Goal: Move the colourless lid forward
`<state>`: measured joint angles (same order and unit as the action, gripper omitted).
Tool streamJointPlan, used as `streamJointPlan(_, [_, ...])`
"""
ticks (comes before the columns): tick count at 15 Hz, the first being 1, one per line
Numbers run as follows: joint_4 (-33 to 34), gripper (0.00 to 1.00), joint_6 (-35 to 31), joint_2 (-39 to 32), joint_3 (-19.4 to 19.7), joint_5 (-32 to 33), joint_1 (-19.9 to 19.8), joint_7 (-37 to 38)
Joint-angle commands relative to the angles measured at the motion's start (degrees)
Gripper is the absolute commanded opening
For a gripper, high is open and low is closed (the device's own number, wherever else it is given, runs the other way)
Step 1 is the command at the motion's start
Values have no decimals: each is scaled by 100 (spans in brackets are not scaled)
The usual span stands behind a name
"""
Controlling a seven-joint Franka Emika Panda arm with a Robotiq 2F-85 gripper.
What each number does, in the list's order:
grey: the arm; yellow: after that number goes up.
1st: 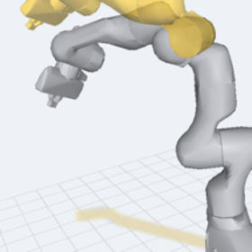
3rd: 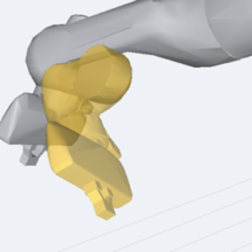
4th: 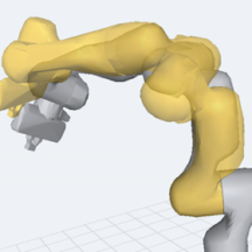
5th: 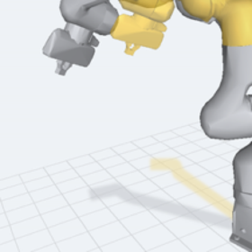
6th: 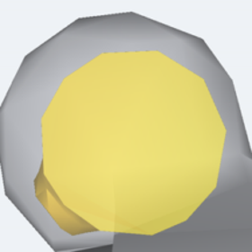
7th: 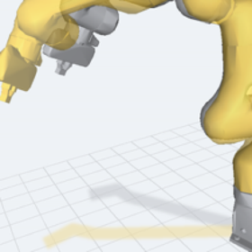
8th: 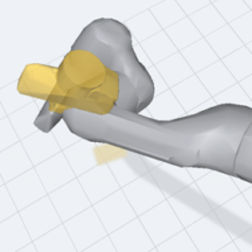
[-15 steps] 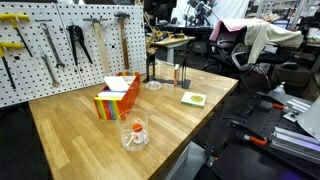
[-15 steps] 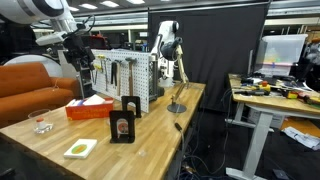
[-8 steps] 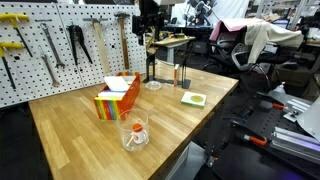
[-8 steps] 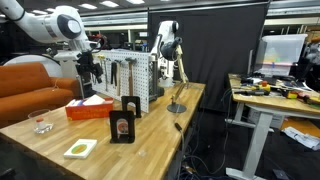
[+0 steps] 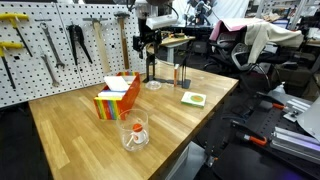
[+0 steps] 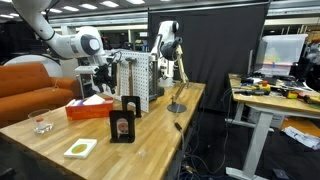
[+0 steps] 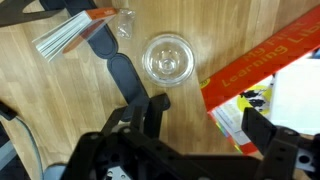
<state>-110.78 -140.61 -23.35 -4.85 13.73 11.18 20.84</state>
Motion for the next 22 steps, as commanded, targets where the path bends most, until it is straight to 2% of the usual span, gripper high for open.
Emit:
streamJointPlan(1, [446,100,159,-470,275,-25,169,61])
streamJointPlan(12, [1328,100,552,-1588,398,-418,168,-131])
streamJointPlan(22, [1733,100,1010,-1997,356,-928,104,-207])
